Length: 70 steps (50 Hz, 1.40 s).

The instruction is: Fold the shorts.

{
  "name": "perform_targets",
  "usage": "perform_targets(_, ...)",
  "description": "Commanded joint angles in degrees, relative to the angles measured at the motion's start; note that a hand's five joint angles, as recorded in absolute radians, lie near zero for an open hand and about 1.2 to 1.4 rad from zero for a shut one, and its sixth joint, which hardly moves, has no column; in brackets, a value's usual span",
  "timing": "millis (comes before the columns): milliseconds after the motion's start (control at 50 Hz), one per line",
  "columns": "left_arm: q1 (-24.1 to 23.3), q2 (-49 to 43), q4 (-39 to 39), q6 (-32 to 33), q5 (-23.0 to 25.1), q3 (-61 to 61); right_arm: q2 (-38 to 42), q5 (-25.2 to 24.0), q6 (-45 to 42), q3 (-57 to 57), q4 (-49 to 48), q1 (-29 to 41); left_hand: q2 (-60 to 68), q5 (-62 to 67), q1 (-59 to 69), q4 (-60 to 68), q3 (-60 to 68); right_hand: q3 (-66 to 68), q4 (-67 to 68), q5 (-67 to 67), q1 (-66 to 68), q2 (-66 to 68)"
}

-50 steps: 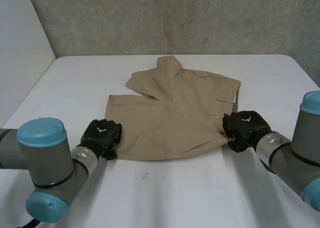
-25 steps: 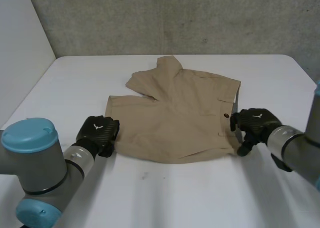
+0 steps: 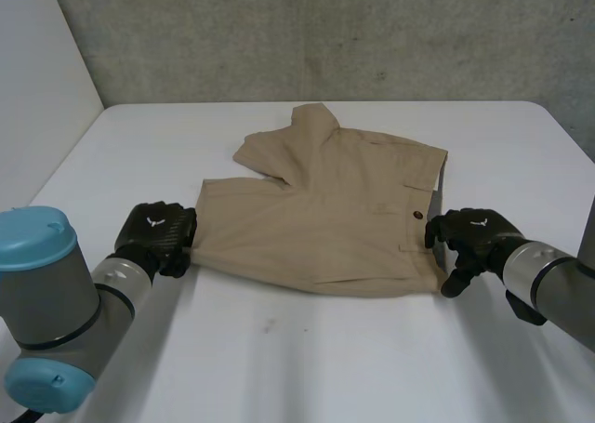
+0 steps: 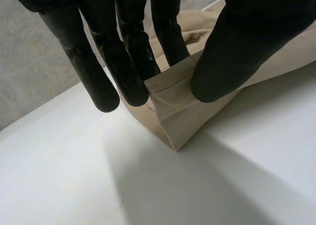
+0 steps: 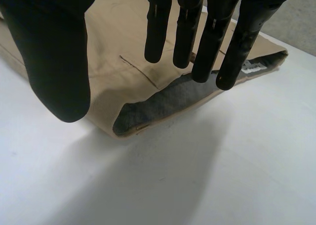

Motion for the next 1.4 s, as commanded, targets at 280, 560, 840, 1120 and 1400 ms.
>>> perform_targets(280,0.02,-0.26,0.13,-0.17,-0.11,1.29,2.77,0.27,-0.01,2.14,-7.44,4.81,11.49,15.26,15.93,11.65,12.0,3.39,3.05,3.12,7.05,2.57)
perform_targets(560,0.02,-0.26,0.04,-0.17,-0.11,1.29,4.97,6.77,-2.74,1.35,-12.01,5.42,11.49,15.26,15.93,11.65,12.0,46.15,45.81,45.89,49.81,45.34)
perform_targets(840,-1.38,8.35,-7.77,0.62,0.5,-0.55,-3.91,9.94,-5.19,1.0,-10.09,6.91,11.49,15.26,15.93,11.65,12.0,48.24,47.9,47.98,51.9,47.42)
perform_targets(1120,-1.29,20.65,-32.1,3.61,5.69,-1.26,-4.79,5.72,-18.03,-2.6,13.99,6.21,11.49,15.26,15.93,11.65,12.0,48.24,47.9,47.98,51.9,47.42)
perform_targets(1400,-3.49,30.68,-54.27,11.52,10.87,-6.62,-17.87,1.6,-39.38,6.45,36.41,-2.13,11.49,15.26,15.93,11.65,12.0,48.24,47.9,47.98,51.9,47.42)
